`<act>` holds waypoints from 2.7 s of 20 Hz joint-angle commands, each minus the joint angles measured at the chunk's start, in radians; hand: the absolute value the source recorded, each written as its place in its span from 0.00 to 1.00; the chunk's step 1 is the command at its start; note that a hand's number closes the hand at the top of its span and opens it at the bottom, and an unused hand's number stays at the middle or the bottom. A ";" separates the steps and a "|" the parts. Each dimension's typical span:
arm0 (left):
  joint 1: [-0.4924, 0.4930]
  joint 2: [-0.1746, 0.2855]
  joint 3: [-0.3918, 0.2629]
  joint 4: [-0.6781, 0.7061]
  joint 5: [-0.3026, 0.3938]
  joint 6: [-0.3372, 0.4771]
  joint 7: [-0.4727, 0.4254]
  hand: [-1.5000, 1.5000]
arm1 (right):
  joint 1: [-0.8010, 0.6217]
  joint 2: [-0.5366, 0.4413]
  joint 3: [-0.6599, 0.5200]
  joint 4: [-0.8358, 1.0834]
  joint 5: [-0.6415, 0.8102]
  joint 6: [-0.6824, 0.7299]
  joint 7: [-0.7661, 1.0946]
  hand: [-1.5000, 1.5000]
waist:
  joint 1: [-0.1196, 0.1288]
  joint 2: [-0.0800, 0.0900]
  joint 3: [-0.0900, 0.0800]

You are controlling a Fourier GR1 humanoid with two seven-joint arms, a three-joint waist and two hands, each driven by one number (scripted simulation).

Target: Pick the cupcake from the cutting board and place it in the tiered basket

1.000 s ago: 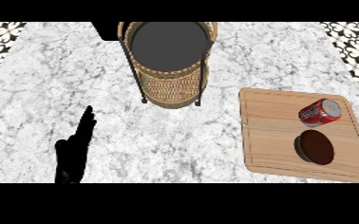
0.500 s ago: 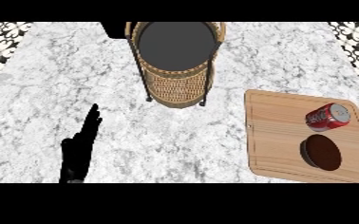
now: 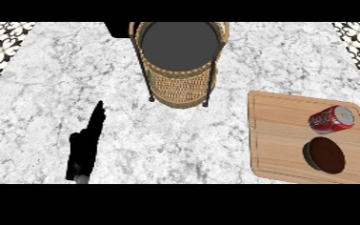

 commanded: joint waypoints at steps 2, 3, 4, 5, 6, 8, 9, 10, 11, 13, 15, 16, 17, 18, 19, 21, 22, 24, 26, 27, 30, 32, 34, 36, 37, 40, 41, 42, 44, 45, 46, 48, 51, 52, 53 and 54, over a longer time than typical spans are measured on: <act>0.003 -0.020 -0.005 0.011 -0.014 0.015 0.012 0.50 | -0.096 0.029 0.130 0.038 0.076 0.096 0.230 0.00 | 0.003 0.002 -0.002; 0.034 0.007 0.007 0.008 0.004 -0.022 -0.019 0.50 | -0.140 0.032 0.150 0.072 0.075 0.123 0.243 0.00 | 0.017 0.004 -0.002; -0.017 -0.026 -0.018 0.000 -0.029 0.020 0.041 0.50 | -0.182 0.058 0.166 0.113 0.075 0.131 0.234 0.00 | 0.008 0.003 -0.001; -0.013 -0.004 0.008 0.005 -0.010 -0.005 0.032 0.50 | -0.207 0.079 0.173 0.146 0.066 0.142 0.225 0.00 | 0.005 0.002 -0.001; 0.036 0.003 0.033 0.031 0.014 -0.028 -0.027 0.50 | -0.179 0.110 0.212 0.102 0.128 0.126 0.239 0.00 | -0.006 -0.002 -0.001; 0.022 -0.004 0.018 0.040 0.010 -0.053 -0.050 0.50 | -0.326 0.153 0.236 0.199 0.094 0.179 0.251 0.00 | 0.010 0.002 -0.001; 0.060 0.005 0.025 0.025 0.006 -0.046 -0.057 0.50 | -0.330 0.170 0.232 0.190 0.108 0.182 0.257 0.00 | 0.000 -0.001 -0.001; 0.044 0.008 0.032 -0.030 0.010 -0.025 0.019 0.50 | -0.332 0.197 0.246 0.205 0.126 0.176 0.261 0.00 | -0.003 -0.002 0.000; -0.026 -0.032 0.026 0.059 -0.022 -0.001 -0.001 0.50 | -0.380 0.206 0.240 0.255 0.106 0.207 0.236 0.00 | -0.009 0.000 -0.001; 0.077 -0.015 0.031 0.015 0.005 -0.038 -0.057 0.50 | -0.361 0.216 0.241 0.171 0.137 0.226 0.290 0.00 | -0.016 -0.005 -0.001; -0.006 -0.024 0.046 0.068 -0.009 -0.021 -0.029 0.50 | -0.421 0.226 0.251 0.267 0.108 0.273 0.289 0.00 | -0.009 0.000 -0.001; 0.055 0.003 0.036 -0.015 0.004 -0.040 -0.006 0.50 | -0.393 0.216 0.240 0.309 0.080 0.285 0.248 0.00 | -0.005 -0.002 -0.001; -0.001 -0.006 0.054 0.054 0.005 -0.048 -0.017 0.50 | -0.438 0.236 0.246 0.341 0.079 0.299 0.254 0.00 | -0.008 0.000 -0.001; 0.009 -0.004 0.045 0.021 -0.002 -0.039 0.001 0.50 | -0.400 0.206 0.244 0.296 0.052 0.337 0.282 0.00 | -0.014 -0.002 -0.001; 0.036 -0.032 0.028 0.043 -0.023 -0.016 -0.040 0.50 | -0.433 0.231 0.240 0.357 0.039 0.332 0.261 0.00 | -0.009 -0.001 -0.001; 0.004 -0.029 0.037 0.032 -0.027 -0.013 -0.019 0.50 | -0.432 0.231 0.236 0.363 0.030 0.351 0.281 0.00 | -0.015 -0.002 -0.001; 0.041 0.008 0.056 -0.003 0.006 -0.056 -0.009 0.50 | -0.462 0.228 0.221 0.356 -0.002 0.380 0.295 0.00 | -0.009 -0.003 -0.001; 0.029 -0.001 0.058 0.014 0.012 -0.071 -0.014 0.50 | -0.477 0.268 0.267 0.359 0.037 0.375 0.315 0.00 | -0.012 -0.003 -0.001; 0.039 -0.020 0.054 0.029 -0.005 -0.045 -0.010 0.50 | -0.426 0.272 0.259 0.350 0.047 0.356 0.288 0.00 | -0.023 -0.005 -0.001; -0.001 -0.005 0.071 0.039 -0.002 -0.058 0.002 0.50 | -0.493 0.264 0.210 0.407 -0.005 0.396 0.281 0.00 | -0.018 -0.003 -0.001; 0.030 -0.046 0.051 0.032 -0.033 -0.011 -0.019 0.50 | -0.473 0.314 0.252 0.448 0.046 0.377 0.258 0.00 | -0.020 -0.004 -0.001; -0.028 -0.054 0.079 0.131 -0.016 -0.041 -0.047 0.50 | -0.501 0.337 0.254 0.419 0.044 0.397 0.299 0.00 | -0.027 -0.003 -0.002; 0.043 -0.046 0.045 0.049 -0.033 -0.043 -0.048 0.50 | -0.465 0.290 0.202 0.451 -0.005 0.443 0.230 0.00 | -0.025 -0.005 -0.001; 0.018 -0.031 0.073 0.039 -0.023 -0.042 -0.005 0.50 | -0.479 0.308 0.187 0.449 -0.011 0.446 0.249 0.00 | -0.026 -0.005 -0.001; 0.021 0.008 0.076 -0.056 -0.004 -0.066 0.076 0.50 | -0.470 0.361 0.229 0.516 0.031 0.399 0.225 0.00 | -0.017 -0.005 0.000; 0.110 -0.027 0.047 -0.024 -0.031 -0.061 -0.047 0.50 | -0.510 0.375 0.203 0.520 0.010 0.433 0.260 0.00 | -0.013 -0.005 -0.001; 0.027 -0.067 0.052 0.063 -0.057 -0.028 -0.051 0.50 | -0.486 0.384 0.205 0.537 0.019 0.429 0.203 0.00 | -0.025 -0.004 -0.001; -0.020 -0.049 0.097 0.124 -0.032 -0.052 -0.065 0.50 | -0.493 0.400 0.196 0.541 0.010 0.423 0.223 0.00 | -0.028 -0.003 -0.001; 0.020 -0.037 0.083 0.042 -0.026 -0.068 -0.018 0.50 | -0.486 0.405 0.179 0.589 0.018 0.428 0.167 0.00 | -0.023 -0.004 0.000; 0.040 -0.058 0.064 0.036 -0.048 -0.048 -0.040 0.50 | -0.506 0.421 0.176 0.586 0.028 0.428 0.195 0.00 | -0.022 -0.005 0.000; 0.049 -0.046 0.079 0.015 -0.024 -0.065 -0.018 0.50 | -0.451 0.426 0.180 0.572 0.034 0.414 0.166 0.00 | -0.025 -0.006 0.000; 0.063 -0.025 0.092 0.002 -0.017 -0.094 -0.023 0.50 | -0.470 0.432 0.167 0.583 0.044 0.439 0.160 0.00 | -0.023 -0.006 0.000; 0.033 -0.030 0.116 0.050 -0.030 -0.094 -0.043 0.50 | -0.443 0.459 0.152 0.616 0.085 0.419 0.088 1.00 | -0.026 -0.005 0.000; -0.007 -0.051 0.093 0.040 -0.053 -0.071 0.016 0.50 | -0.518 0.478 0.150 0.643 0.092 0.445 0.135 1.00 | -0.024 -0.005 0.000; 0.027 -0.044 0.087 -0.017 -0.060 -0.065 0.033 0.50 | -0.408 0.429 0.128 0.572 0.089 0.454 0.083 1.00 | -0.029 -0.007 0.000; 0.049 -0.074 0.075 0.025 -0.075 -0.058 -0.015 0.50 | -0.393 0.467 0.155 0.558 0.123 0.437 0.070 1.00 | -0.028 -0.006 0.000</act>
